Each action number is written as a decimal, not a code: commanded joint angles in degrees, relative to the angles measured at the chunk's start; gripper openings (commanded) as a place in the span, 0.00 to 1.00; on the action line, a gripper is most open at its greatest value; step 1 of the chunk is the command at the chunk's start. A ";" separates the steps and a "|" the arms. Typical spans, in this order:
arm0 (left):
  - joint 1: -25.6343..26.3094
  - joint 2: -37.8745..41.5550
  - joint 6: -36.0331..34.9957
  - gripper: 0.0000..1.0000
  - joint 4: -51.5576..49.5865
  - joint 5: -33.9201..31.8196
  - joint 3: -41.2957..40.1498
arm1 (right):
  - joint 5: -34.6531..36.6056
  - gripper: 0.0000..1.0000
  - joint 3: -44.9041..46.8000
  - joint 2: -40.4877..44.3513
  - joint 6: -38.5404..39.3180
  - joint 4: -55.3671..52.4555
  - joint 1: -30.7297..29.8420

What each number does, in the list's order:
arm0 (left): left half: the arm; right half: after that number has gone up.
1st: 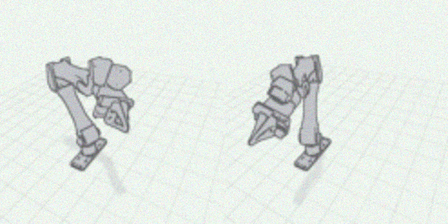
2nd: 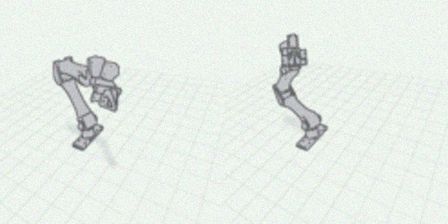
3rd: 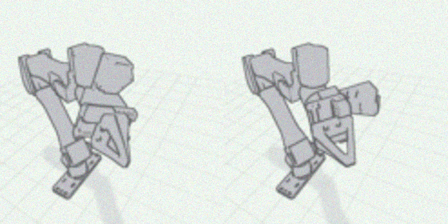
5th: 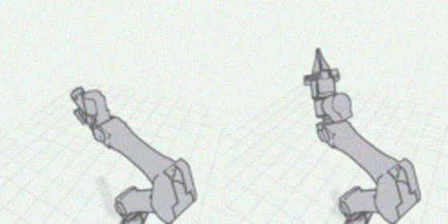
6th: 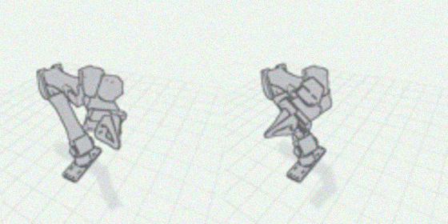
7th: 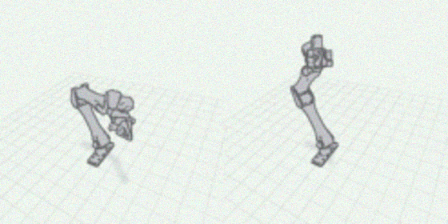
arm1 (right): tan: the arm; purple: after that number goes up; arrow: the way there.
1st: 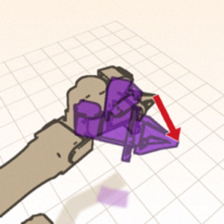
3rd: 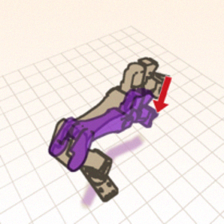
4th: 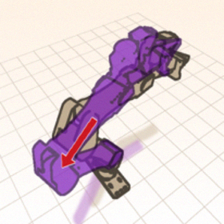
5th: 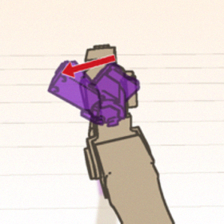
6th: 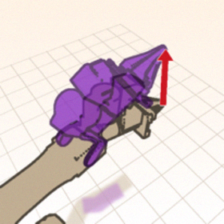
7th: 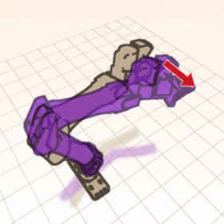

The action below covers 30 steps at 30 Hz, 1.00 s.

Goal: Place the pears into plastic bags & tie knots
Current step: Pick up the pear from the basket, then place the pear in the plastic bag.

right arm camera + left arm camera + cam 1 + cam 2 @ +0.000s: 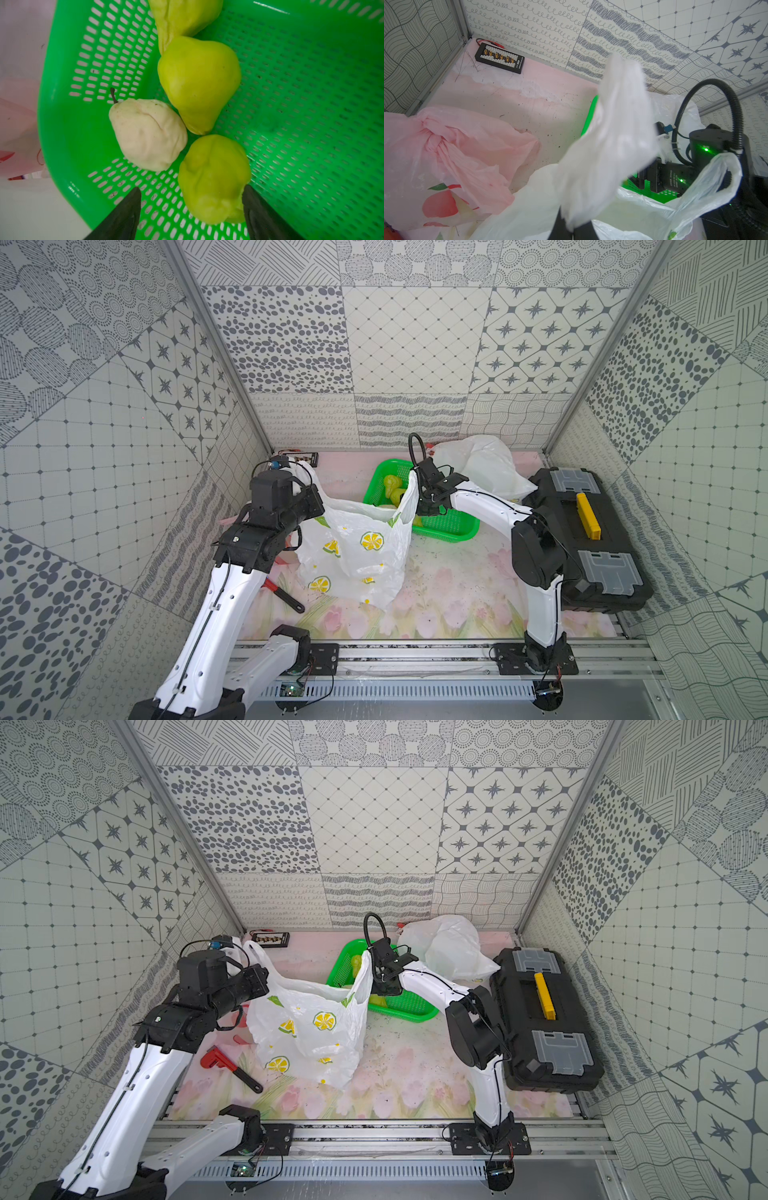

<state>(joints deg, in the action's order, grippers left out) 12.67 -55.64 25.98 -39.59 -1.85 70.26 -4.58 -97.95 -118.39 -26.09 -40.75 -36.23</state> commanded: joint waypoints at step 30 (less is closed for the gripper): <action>-0.01 -6.64 1.56 0.00 5.69 10.97 1.24 | -6.75 0.26 19.32 42.67 -8.95 4.02 8.20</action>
<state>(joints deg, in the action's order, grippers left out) 12.67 -61.25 27.05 -37.63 4.16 70.39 -8.29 -78.78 -79.70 -32.23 -37.60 -26.09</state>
